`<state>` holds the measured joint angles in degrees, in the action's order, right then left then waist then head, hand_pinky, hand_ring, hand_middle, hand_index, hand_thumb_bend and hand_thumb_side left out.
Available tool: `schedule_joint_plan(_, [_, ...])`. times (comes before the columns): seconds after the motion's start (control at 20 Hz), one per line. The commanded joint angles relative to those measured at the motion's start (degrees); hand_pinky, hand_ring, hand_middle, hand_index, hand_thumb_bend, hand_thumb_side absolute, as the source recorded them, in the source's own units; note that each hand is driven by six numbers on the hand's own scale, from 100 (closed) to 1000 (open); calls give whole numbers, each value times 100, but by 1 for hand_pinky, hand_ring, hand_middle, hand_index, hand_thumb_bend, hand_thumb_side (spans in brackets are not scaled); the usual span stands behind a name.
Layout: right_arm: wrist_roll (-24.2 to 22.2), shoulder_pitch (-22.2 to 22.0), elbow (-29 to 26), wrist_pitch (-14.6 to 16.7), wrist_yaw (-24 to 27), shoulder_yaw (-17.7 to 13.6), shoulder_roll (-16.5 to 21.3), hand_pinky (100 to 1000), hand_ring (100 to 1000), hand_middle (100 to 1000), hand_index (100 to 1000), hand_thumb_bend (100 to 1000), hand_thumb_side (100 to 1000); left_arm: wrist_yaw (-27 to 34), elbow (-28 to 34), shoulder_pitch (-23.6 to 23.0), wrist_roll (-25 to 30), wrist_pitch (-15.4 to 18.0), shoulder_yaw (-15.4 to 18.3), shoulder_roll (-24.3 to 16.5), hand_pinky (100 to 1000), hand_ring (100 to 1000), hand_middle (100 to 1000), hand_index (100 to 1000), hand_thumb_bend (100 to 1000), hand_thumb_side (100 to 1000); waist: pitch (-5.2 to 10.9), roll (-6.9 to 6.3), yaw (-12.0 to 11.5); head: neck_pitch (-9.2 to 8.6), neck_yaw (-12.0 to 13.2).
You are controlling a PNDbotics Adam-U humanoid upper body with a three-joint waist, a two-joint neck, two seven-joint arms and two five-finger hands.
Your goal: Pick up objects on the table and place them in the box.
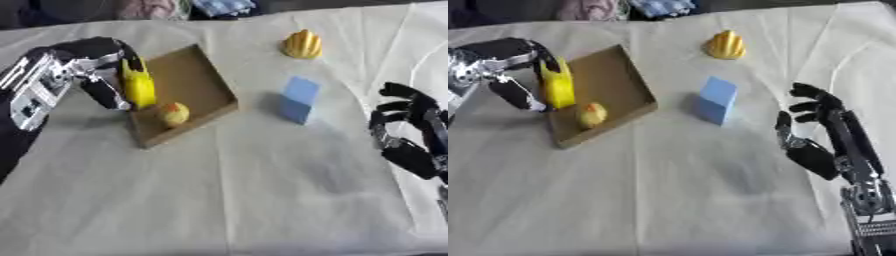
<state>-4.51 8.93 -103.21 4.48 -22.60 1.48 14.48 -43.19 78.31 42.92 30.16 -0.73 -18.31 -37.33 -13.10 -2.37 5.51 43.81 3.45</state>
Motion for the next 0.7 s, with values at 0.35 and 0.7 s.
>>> schedule_joint_plan(0.35, [-67, 324, -103, -19, -24, -4, 604, 684, 736, 808, 900, 100, 343, 1434, 1484, -557, -1052, -273, 961, -459, 745, 675, 694, 775, 646, 323, 160, 18, -97, -18, -38])
schedule_joint_plan(0.7, [-145, 952, 109, -61, 78, 3, 1450, 696, 743, 816, 911, 100, 326, 2199, 2445, -1429, -2034, -491, 1575, -243, 723, 642, 671, 762, 683, 350, 141, 56, -233, -22, -133])
